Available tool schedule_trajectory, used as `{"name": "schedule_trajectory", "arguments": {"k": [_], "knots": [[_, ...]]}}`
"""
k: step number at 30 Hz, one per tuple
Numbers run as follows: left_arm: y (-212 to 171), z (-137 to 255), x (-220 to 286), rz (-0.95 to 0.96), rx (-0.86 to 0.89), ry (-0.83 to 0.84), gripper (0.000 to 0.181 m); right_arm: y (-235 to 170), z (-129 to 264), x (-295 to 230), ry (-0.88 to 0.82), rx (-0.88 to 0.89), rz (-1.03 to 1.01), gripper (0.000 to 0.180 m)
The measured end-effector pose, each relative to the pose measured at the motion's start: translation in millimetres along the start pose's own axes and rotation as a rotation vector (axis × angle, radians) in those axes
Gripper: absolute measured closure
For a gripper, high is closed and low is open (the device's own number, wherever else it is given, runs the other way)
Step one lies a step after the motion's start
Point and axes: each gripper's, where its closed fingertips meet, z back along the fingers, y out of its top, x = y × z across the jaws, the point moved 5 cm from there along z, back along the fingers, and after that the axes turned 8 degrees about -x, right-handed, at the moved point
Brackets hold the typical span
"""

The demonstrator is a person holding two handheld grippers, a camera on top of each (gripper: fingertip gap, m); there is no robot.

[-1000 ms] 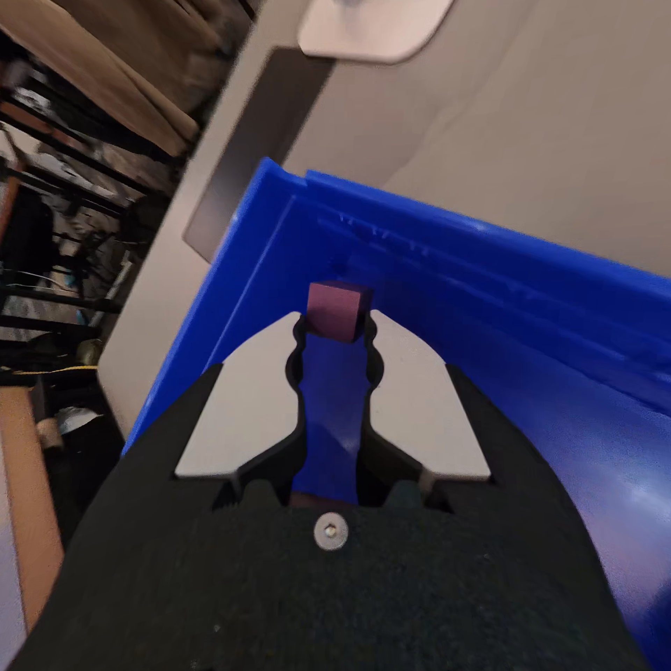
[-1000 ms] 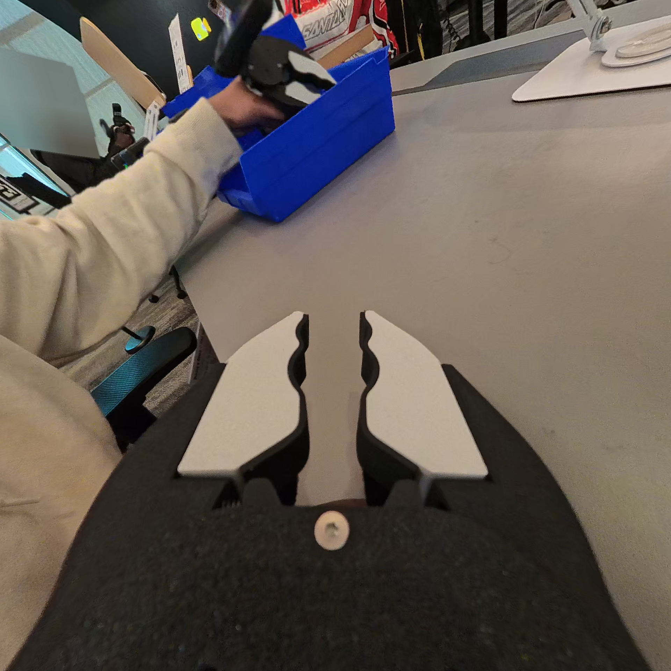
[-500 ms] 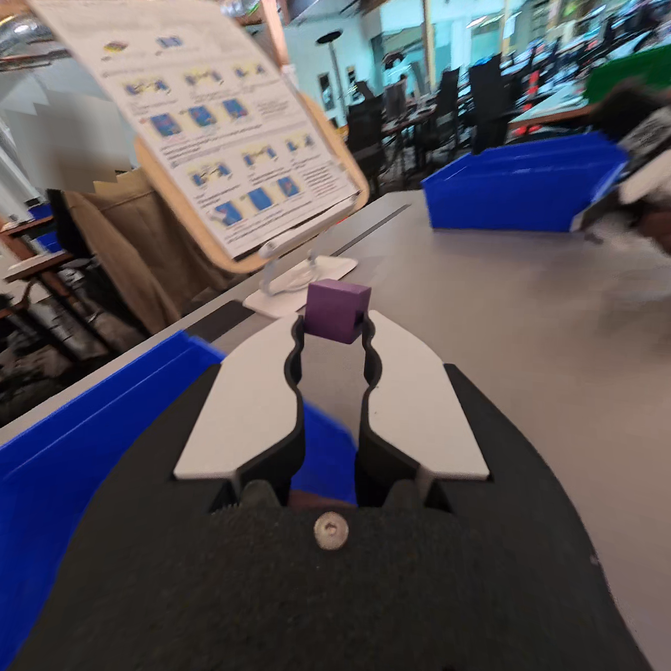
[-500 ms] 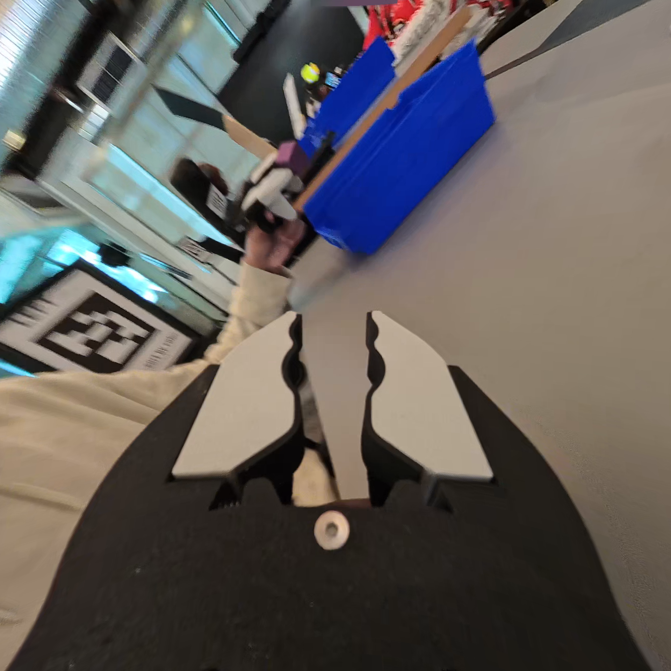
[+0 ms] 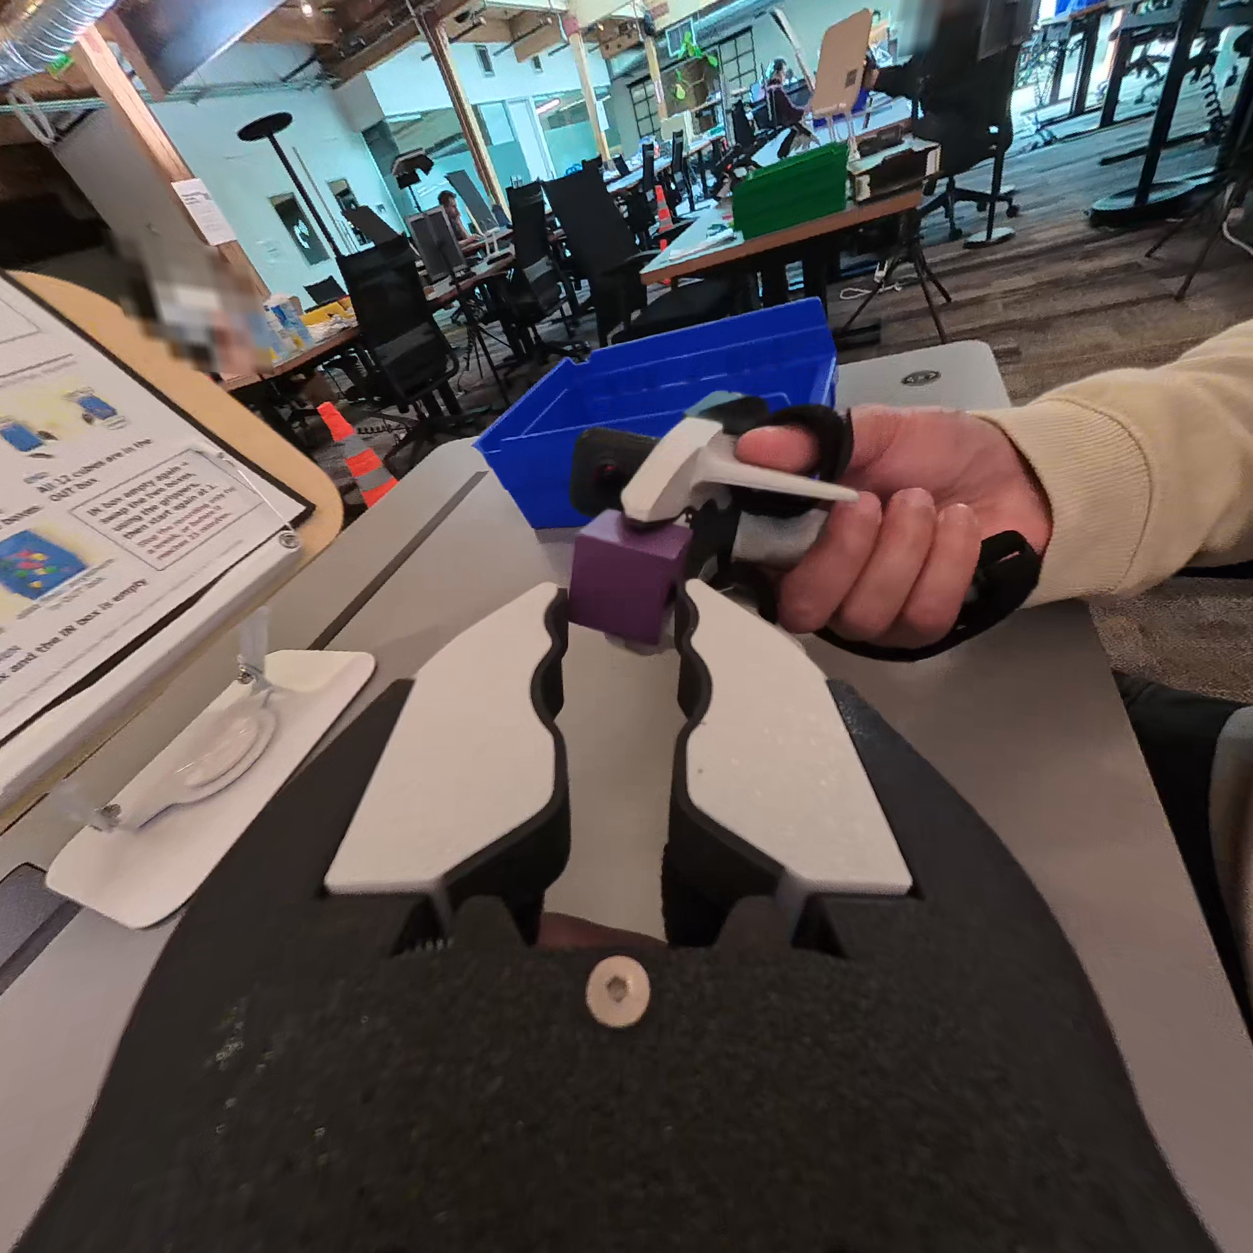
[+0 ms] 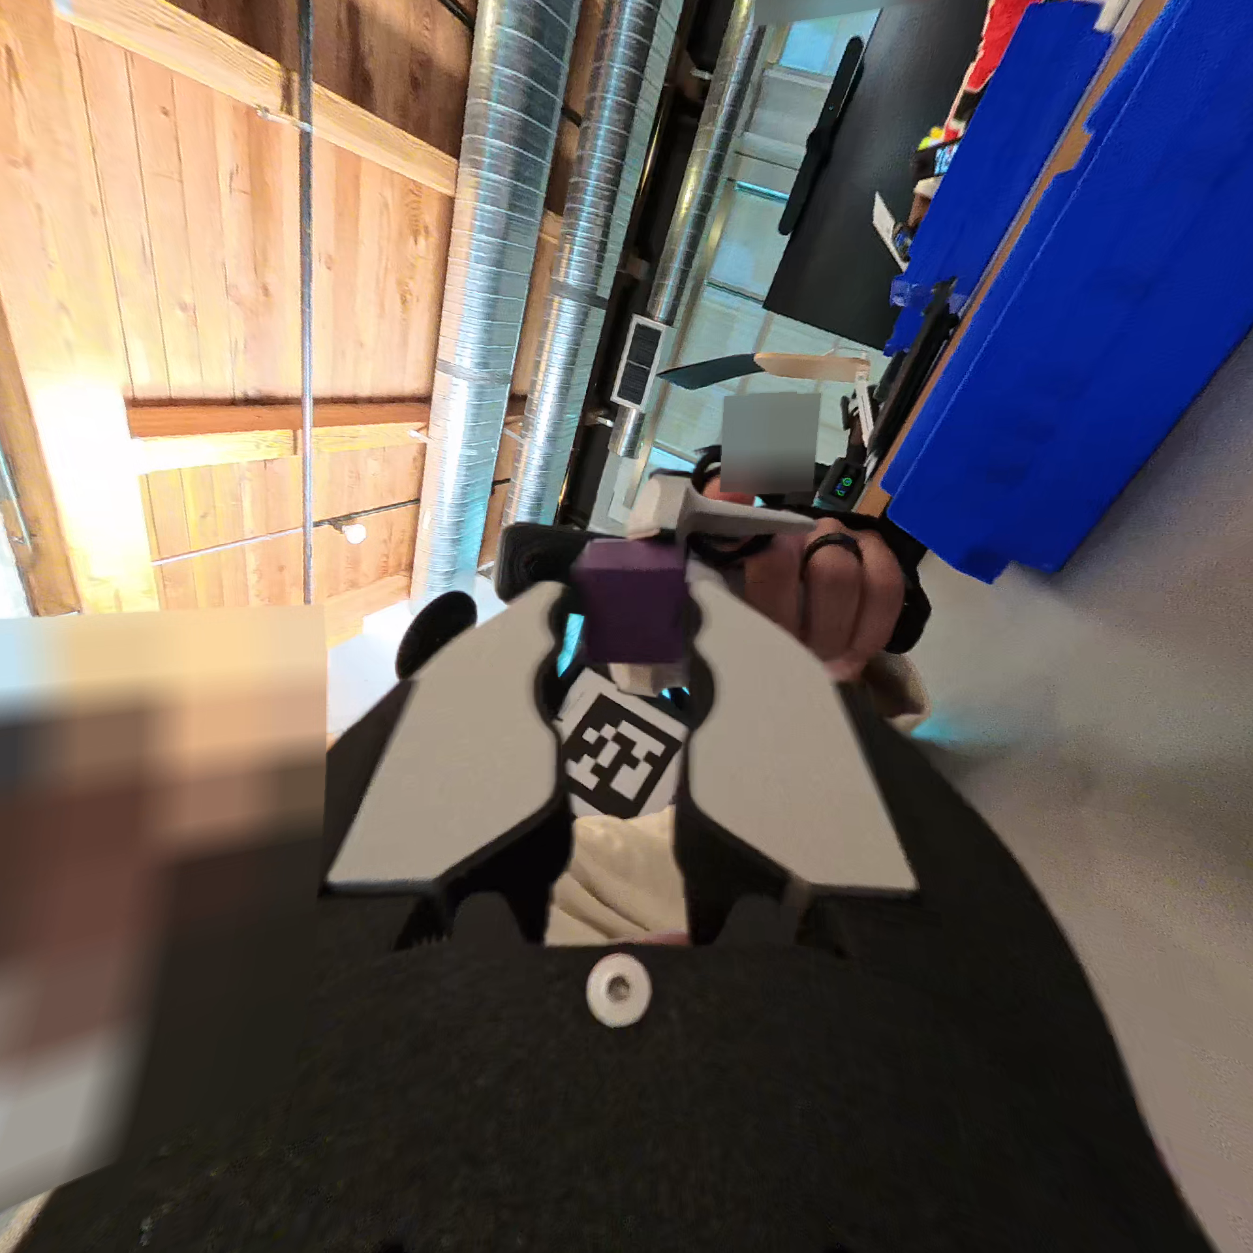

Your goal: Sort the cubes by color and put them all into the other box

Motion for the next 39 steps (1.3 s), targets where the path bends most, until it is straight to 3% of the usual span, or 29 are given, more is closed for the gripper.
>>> {"name": "schedule_trajectory", "arguments": {"k": [4,6,9,12,15,18,20,26,30,32,35,39], "knots": [[-7,-13,7,0.046,-0.052,-0.032,0.149,-1,24,5,-0.069,0.010,0.078,0.152],[-4,-4,9,0.123,-0.026,-0.057,0.138,-2,31,1,-0.034,0.034,0.068,0.152],[-1,21,13,0.306,-0.002,-0.079,0.128,-12,43,-5,-0.112,0.021,0.150,0.152],[-29,41,14,0.553,-0.131,0.056,0.127,-30,58,-14,-0.291,0.017,0.346,0.152],[-68,58,21,0.711,-0.232,0.257,0.120,-48,81,-21,-0.621,0.066,0.619,0.152],[-87,74,29,0.683,-0.218,0.444,0.121,-66,109,-27,-0.946,0.165,0.782,0.151],[-88,78,33,0.644,-0.210,0.493,0.123,-76,121,-33,-1.032,0.208,0.811,0.151],[-78,66,49,0.451,-0.266,0.473,0.127,-74,139,-61,-1.146,0.249,0.900,0.151],[-75,58,60,0.407,-0.286,0.436,0.128,-46,183,-126,-1.387,0.375,1.047,0.151],[-74,55,62,0.421,-0.282,0.411,0.128,-23,220,-143,-1.526,0.354,0.951,0.151],[-73,54,63,0.459,-0.260,0.370,0.129,6,280,-124,-1.757,0.121,0.623,0.151],[-75,55,61,0.505,-0.252,0.338,0.130,28,321,-82,-1.862,-0.159,0.328,0.151]]}}
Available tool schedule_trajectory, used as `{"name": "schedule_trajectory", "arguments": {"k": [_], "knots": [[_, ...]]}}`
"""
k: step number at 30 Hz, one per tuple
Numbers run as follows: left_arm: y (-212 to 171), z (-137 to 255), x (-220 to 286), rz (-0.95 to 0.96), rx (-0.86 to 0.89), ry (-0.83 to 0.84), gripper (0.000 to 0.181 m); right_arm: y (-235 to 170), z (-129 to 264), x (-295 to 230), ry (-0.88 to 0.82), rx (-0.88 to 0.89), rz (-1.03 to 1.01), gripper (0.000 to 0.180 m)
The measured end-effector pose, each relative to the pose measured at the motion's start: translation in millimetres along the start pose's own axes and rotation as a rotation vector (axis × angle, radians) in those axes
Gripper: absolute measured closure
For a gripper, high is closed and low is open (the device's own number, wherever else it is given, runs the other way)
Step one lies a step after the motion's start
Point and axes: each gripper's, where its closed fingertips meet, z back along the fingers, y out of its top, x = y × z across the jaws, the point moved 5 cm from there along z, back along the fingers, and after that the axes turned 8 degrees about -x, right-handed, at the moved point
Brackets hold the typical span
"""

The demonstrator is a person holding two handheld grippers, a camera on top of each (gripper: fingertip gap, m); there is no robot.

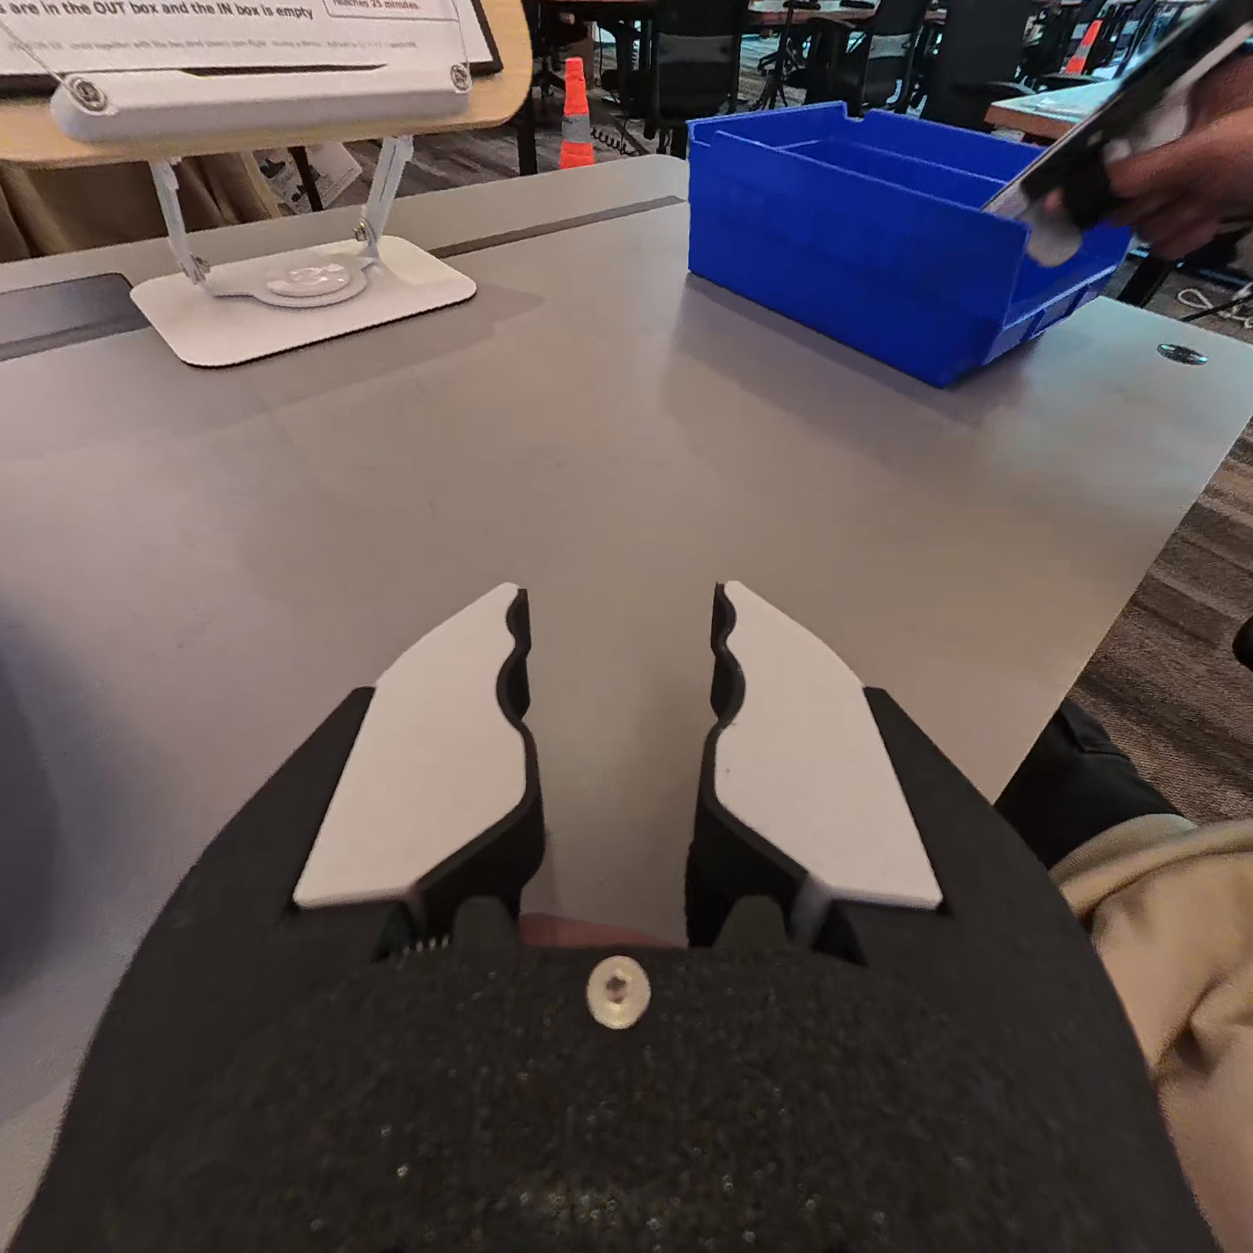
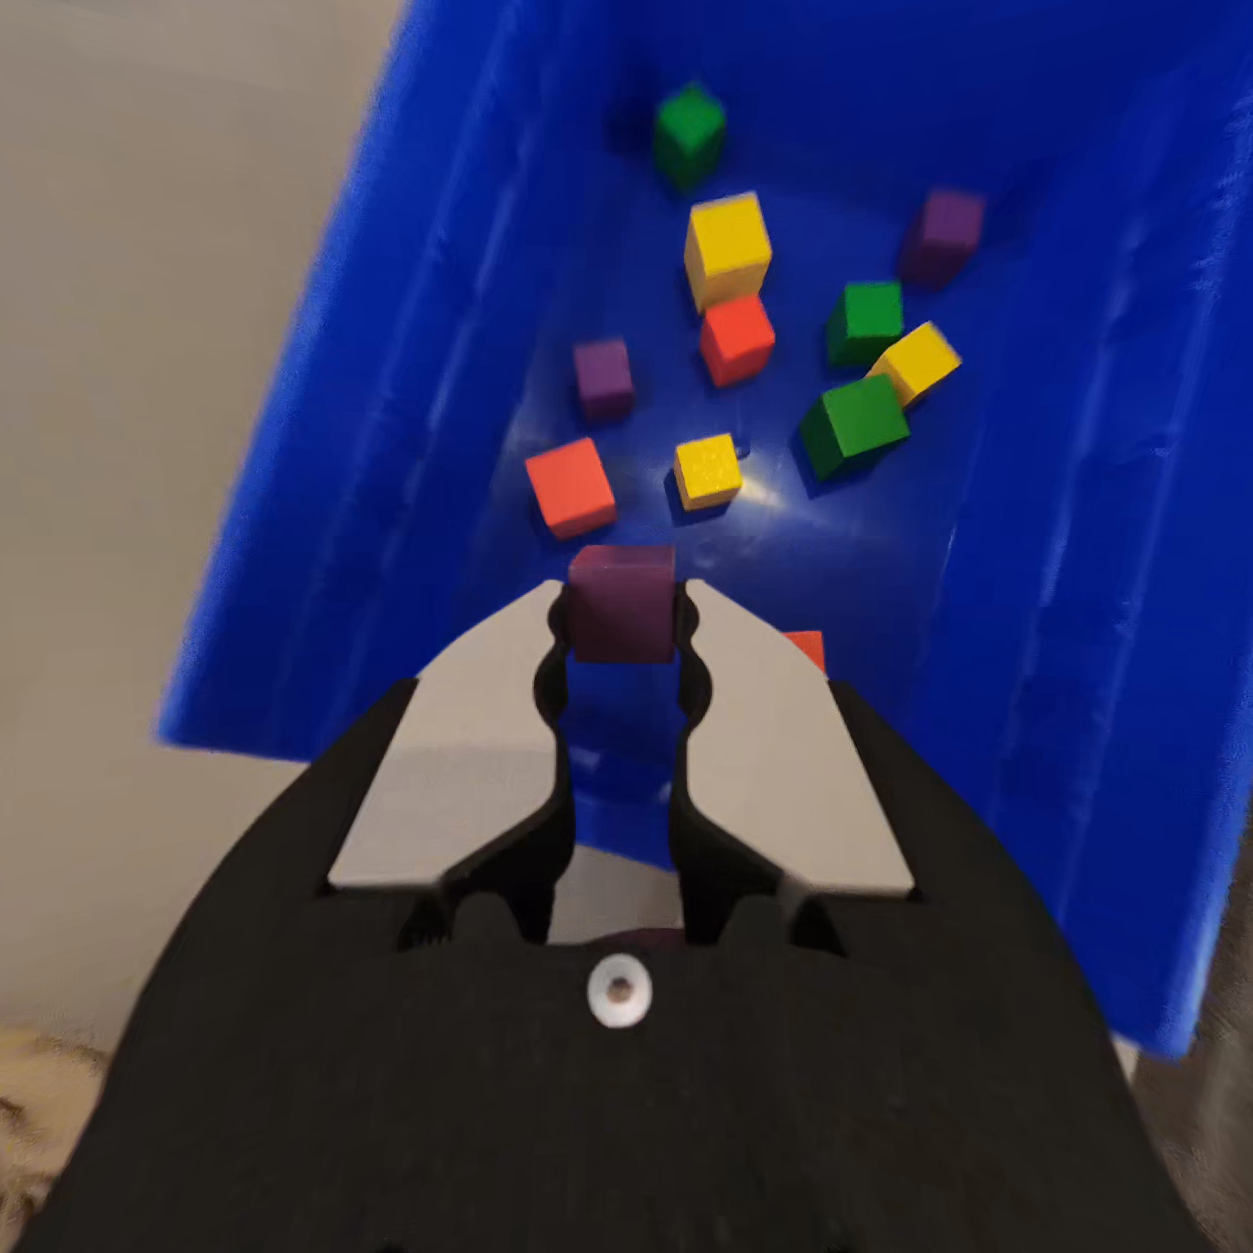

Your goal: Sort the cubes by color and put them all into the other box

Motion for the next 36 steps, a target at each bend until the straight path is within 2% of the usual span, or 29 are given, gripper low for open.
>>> {"name": "schedule_trajectory", "arguments": {"k": [3,5,9,10,12,14,16,19,21,23,25,30,32,36], "knots": [[-3,0,-1,-0.002,-0.024,-0.010,0.131,1,-29,10,-0.101,-0.170,0.047,0.151],[-4,0,-1,-0.011,-0.021,-0.011,0.131,-3,-43,4,-0.066,-0.271,0.063,0.150],[-4,2,2,-0.028,-0.024,-0.006,0.130,-4,-51,-5,-0.034,-0.299,0.067,0.150],[-4,2,2,-0.031,-0.024,-0.005,0.130,-2,-50,-6,-0.027,-0.278,0.069,0.142],[-4,3,2,-0.026,-0.022,-0.003,0.130,2,-40,-7,-0.027,-0.198,0.066,0.138],[-4,5,1,-0.017,-0.018,-0.010,0.129,6,-13,-8,-0.054,-0.037,0.033,0.137],[-4,6,1,-0.018,-0.017,-0.017,0.129,3,30,-15,-0.065,0.233,-0.026,0.137],[-5,9,-2,-0.023,-0.015,0.004,0.129,-29,89,-36,-0.041,0.714,-0.120,0.141],[-5,10,-3,-0.019,-0.011,0.009,0.129,-66,98,-60,-0.006,0.892,-0.128,0.143],[-6,8,-2,-0.011,-0.016,0.002,0.129,-106,83,-83,-0.008,0.948,-0.134,0.143],[-9,3,0,-0.009,-0.036,-0.009,0.129,-136,65,-94,-0.058,0.933,-0.138,0.147],[-9,-11,13,-0.044,-0.068,-0.034,0.129,-142,51,-92,0.010,0.838,-0.155,0.139],[-10,-15,19,-0.062,-0.082,-0.042,0.128,-141,43,-75,-0.006,0.758,-0.199,0.134],[-11,-23,28,-0.085,-0.086,-0.035,0.128,-133,59,8,-0.283,0.772,-0.250,0.127]]}}
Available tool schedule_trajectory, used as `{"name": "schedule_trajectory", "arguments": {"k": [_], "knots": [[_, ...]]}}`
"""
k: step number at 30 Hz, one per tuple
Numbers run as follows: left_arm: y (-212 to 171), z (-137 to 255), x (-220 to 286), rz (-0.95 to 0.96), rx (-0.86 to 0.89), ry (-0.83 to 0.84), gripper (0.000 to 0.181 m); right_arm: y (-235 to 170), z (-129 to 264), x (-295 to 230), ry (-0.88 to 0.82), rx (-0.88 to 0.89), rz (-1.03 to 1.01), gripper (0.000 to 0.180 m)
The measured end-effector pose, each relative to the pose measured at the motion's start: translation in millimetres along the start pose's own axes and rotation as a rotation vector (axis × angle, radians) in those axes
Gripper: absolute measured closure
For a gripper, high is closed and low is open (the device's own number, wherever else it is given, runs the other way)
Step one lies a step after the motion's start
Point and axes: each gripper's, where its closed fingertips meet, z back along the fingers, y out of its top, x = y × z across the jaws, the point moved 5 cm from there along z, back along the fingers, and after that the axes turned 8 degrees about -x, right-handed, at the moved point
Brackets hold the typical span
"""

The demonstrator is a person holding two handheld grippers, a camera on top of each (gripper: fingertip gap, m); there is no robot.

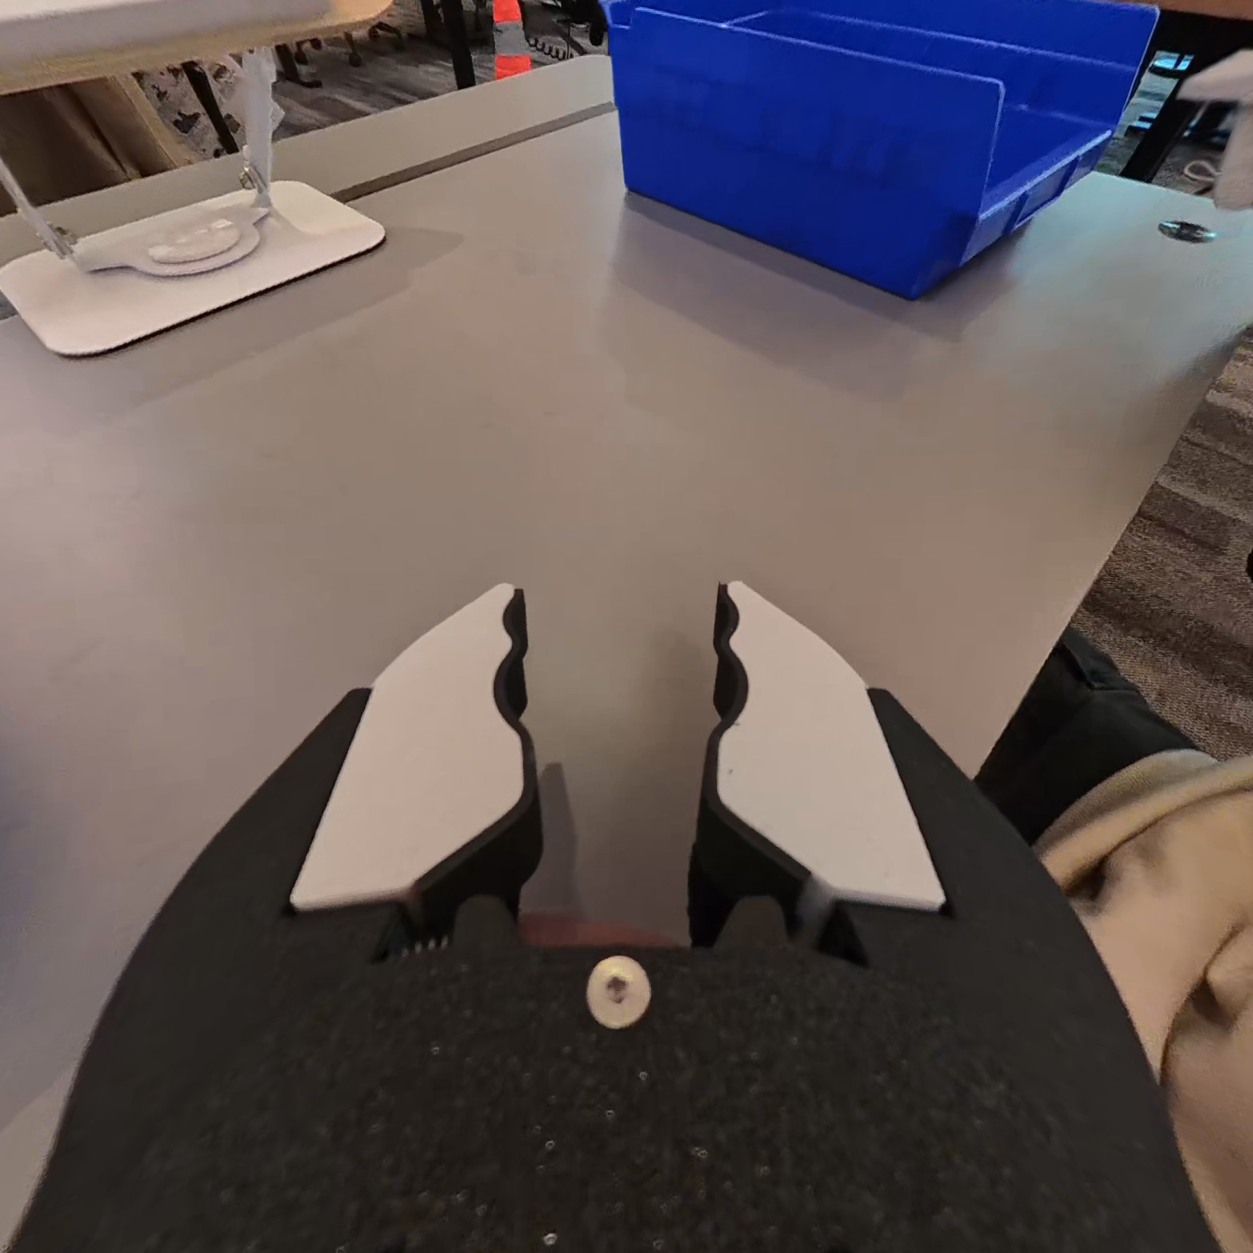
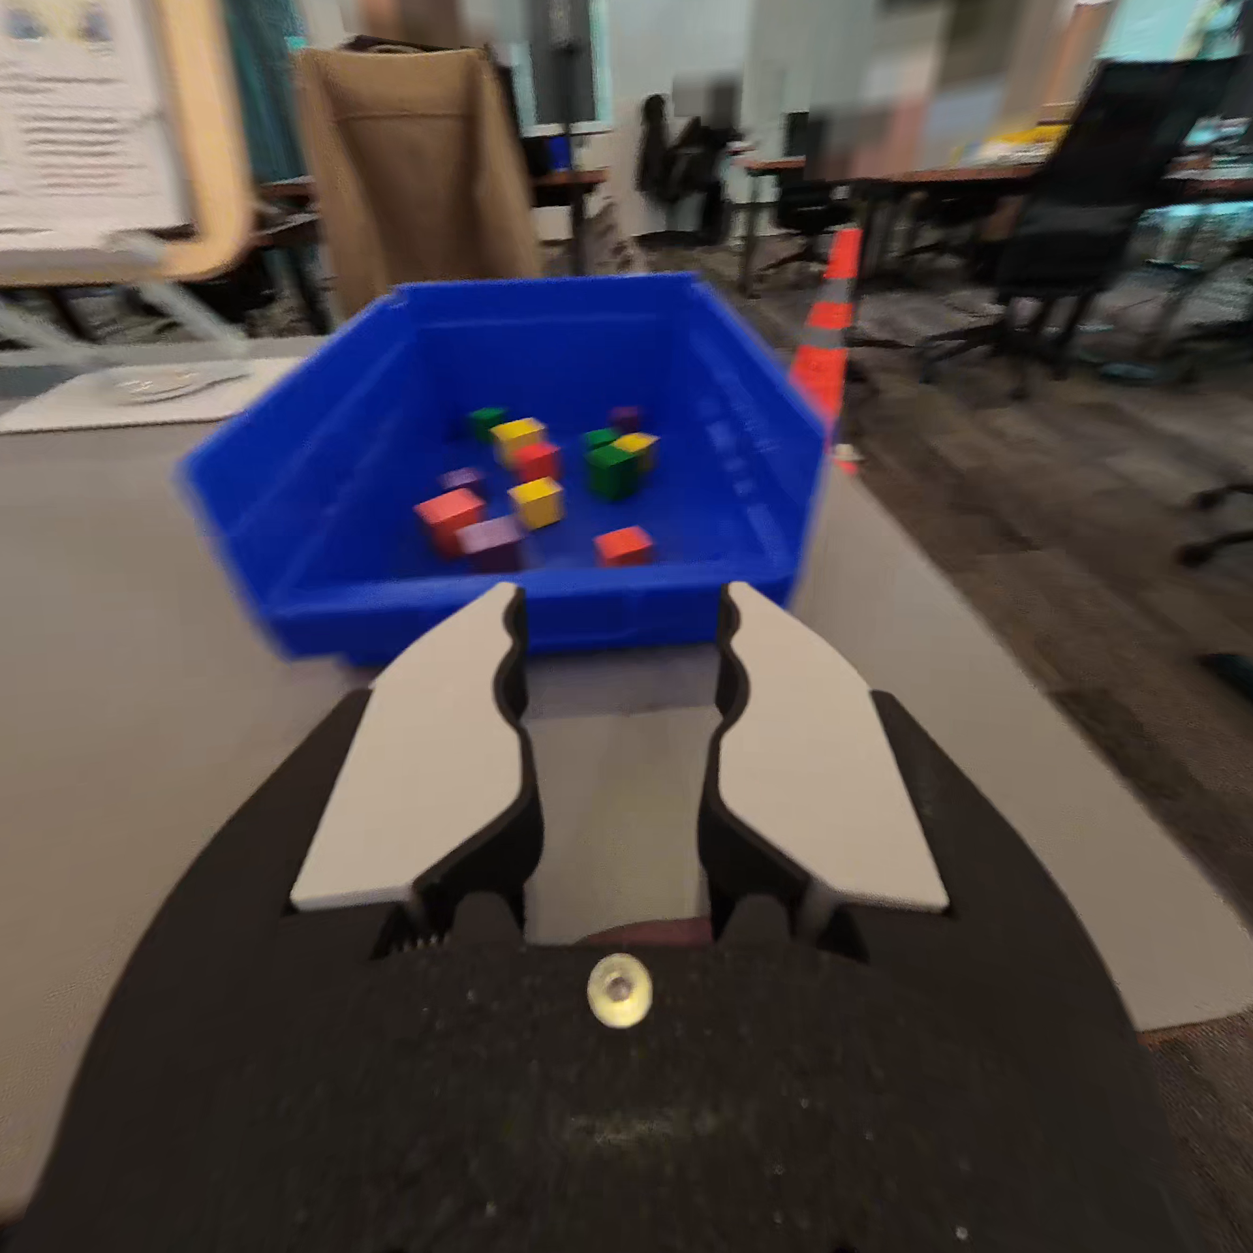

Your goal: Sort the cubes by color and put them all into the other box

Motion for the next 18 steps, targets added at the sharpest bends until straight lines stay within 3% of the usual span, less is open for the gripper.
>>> {"name": "schedule_trajectory", "arguments": {"k": [4,10,12,15,17,18], "knots": [[41,-32,31,0.020,0.058,-0.071,0.122,27,-35,53,-0.041,-0.018,-0.100,0.116],[148,-130,125,-0.025,0.160,-0.126,0.110,24,-85,52,0.003,-0.131,-0.158,0.113],[172,-169,148,-0.023,0.177,-0.073,0.112,22,-94,50,0.019,-0.160,-0.170,0.115],[179,-224,165,0.078,0.041,-0.016,0.140,29,-99,47,0.049,-0.119,-0.193,0.128],[174,-247,170,0.191,-0.028,0.011,0.131,28,-102,47,0.039,-0.144,-0.222,0.134],[172,-252,167,0.230,-0.024,0.061,0.135,27,-100,47,0.045,-0.143,-0.234,0.140]]}}
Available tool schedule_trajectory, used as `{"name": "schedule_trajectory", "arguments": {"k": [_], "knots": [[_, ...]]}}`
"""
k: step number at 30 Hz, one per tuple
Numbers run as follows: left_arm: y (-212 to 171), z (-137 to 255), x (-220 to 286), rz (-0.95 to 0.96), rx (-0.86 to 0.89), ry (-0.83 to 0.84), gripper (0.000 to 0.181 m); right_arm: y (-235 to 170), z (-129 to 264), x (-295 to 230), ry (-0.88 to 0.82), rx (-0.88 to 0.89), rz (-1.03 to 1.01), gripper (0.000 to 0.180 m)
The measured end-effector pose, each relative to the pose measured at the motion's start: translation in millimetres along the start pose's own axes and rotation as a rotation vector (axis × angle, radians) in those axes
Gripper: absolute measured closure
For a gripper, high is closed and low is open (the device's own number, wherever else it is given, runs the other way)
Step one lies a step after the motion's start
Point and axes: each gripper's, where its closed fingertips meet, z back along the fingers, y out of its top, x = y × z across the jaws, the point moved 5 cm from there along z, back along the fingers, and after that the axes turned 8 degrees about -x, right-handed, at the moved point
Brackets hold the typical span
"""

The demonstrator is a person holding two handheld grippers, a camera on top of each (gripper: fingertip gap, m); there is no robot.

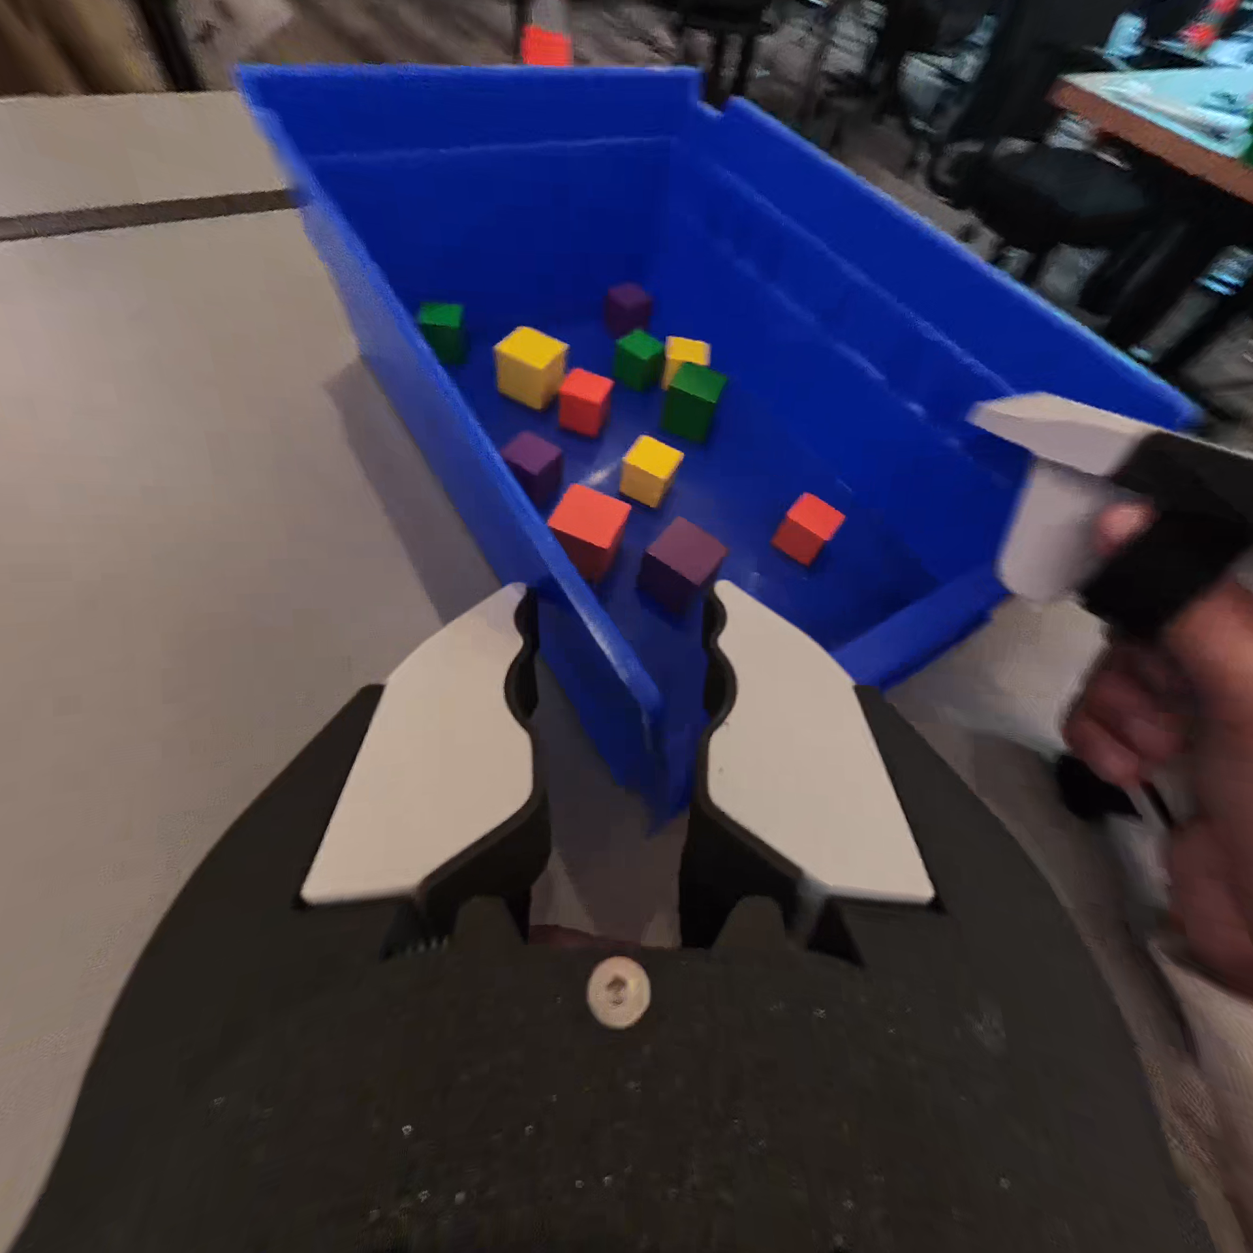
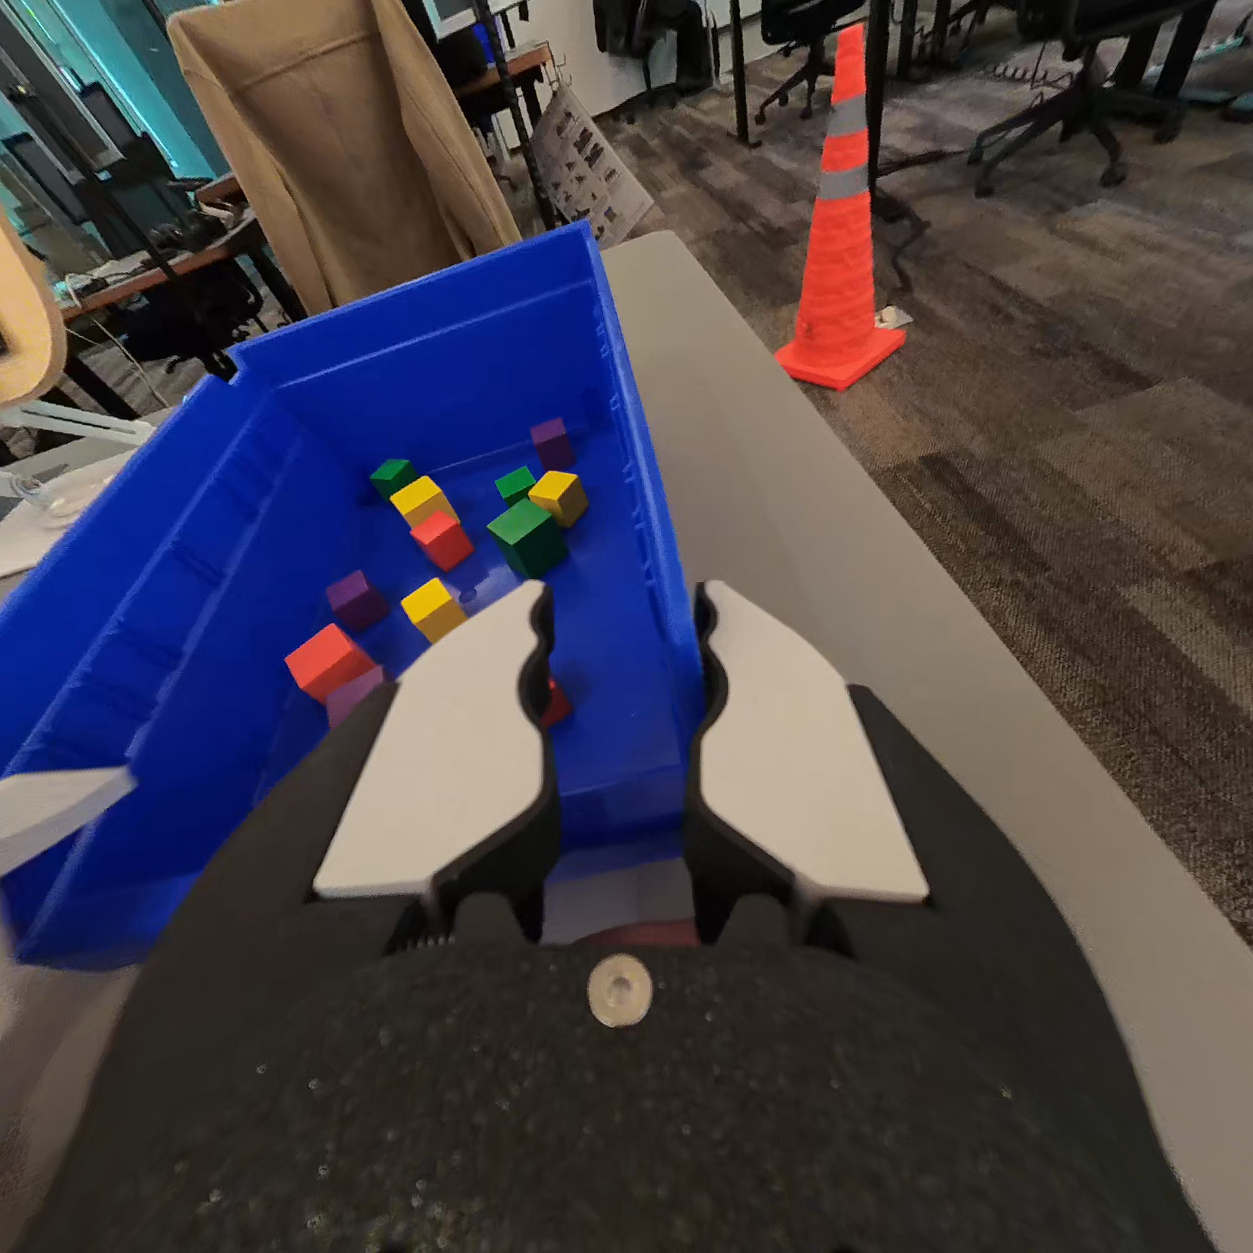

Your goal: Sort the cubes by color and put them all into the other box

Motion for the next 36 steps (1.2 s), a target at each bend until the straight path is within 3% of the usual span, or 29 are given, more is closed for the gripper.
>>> {"name": "schedule_trajectory", "arguments": {"k": [3,5,10,13,18,31,36], "knots": [[0,-4,-9,-0.002,0.010,0.128,0.147,-7,10,0,0.048,-0.010,-0.119,0.174],[6,1,-17,0.014,0.000,0.196,0.175,-12,19,-3,-0.017,0.007,-0.113,0.175],[4,25,-32,-0.022,0.060,0.259,0.177,-30,43,-31,-0.099,0.092,-0.106,0.176],[0,59,-48,-0.061,0.096,0.286,0.177,-35,49,-56,-0.048,0.107,-0.116,0.177],[-20,118,-110,-0.025,0.102,0.364,0.177,-53,49,-134,0.048,0.079,-0.020,0.177],[-115,262,-300,0.231,0.075,0.545,0.177,-110,25,-378,0.273,-0.070,0.226,0.177],[-134,295,-346,0.302,0.061,0.583,0.177,-135,19,-438,0.339,-0.117,0.287,0.175]]}}
